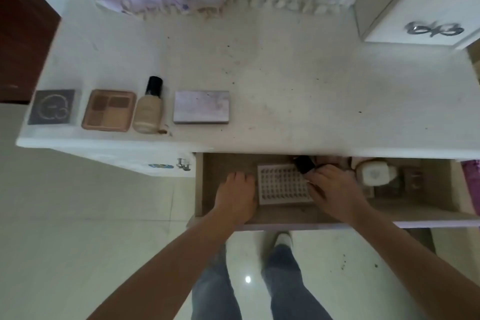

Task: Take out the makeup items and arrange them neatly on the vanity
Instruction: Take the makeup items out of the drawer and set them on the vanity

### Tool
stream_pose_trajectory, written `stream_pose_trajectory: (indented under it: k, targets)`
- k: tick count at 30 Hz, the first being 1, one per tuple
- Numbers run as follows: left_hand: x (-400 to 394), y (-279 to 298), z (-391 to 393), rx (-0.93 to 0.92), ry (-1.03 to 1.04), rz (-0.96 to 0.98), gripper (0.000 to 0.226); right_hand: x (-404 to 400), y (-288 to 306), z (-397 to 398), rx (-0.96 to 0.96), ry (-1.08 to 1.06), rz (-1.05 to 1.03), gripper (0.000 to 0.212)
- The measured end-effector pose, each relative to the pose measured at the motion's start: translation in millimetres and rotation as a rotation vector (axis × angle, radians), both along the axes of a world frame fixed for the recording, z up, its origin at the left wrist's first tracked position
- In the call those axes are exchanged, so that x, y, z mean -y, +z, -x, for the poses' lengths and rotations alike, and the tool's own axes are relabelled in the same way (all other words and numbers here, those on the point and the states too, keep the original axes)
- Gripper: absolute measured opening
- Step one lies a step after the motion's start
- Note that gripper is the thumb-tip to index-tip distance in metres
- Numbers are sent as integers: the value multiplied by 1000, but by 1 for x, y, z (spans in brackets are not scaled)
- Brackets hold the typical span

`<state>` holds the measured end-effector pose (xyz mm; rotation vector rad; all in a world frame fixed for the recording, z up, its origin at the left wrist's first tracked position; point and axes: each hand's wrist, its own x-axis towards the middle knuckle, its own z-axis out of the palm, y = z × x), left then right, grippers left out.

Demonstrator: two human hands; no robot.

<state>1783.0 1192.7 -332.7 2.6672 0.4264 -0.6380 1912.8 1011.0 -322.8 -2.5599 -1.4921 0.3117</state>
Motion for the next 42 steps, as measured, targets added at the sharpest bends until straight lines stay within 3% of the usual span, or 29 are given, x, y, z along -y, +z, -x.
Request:
stream_pose_trajectory:
  k: [3,7,12,19,21,23,27,30,35,38,40,42]
  targets:
    - [35,-18,-33,-89,48,-6,66,44,-20,-22,-148,-120,239,37]
    - [59,-39,-61,-148,27,-134,87,54,-27,-37,-119,-251,514,46]
    - [60,-56,-66,-148,19,-232,72,49,-54,-42,-15,-118,430,63]
    - [48,-56,-72,-188,75,-158,88,51,-74,-57,169,87,462,41]
    - [48,-51,-79,-208,73,-165,84,51,-73,-60,195,134,441,31]
    - [44,-44,-85,-206,63,-160,66,53,-72,-60,172,128,456,35]
    - [40,-25,-74,-93,-60,-234,38,58,-63,-59,-10,44,475,73]
    - [47,-13,-47,-42,-156,-200,32,62,-44,-56,-173,-48,445,80]
    - [43,10,-6,346,-193,-172,20,72,-9,-49,-264,-69,283,88]
    - [33,31,8,514,-38,-70,36,73,13,-49,-267,-19,100,89]
    - [30,57,3,608,248,75,39,67,32,-52,-274,5,-20,87]
    - [26,77,-9,649,588,272,24,52,49,-57,-239,24,-117,86]
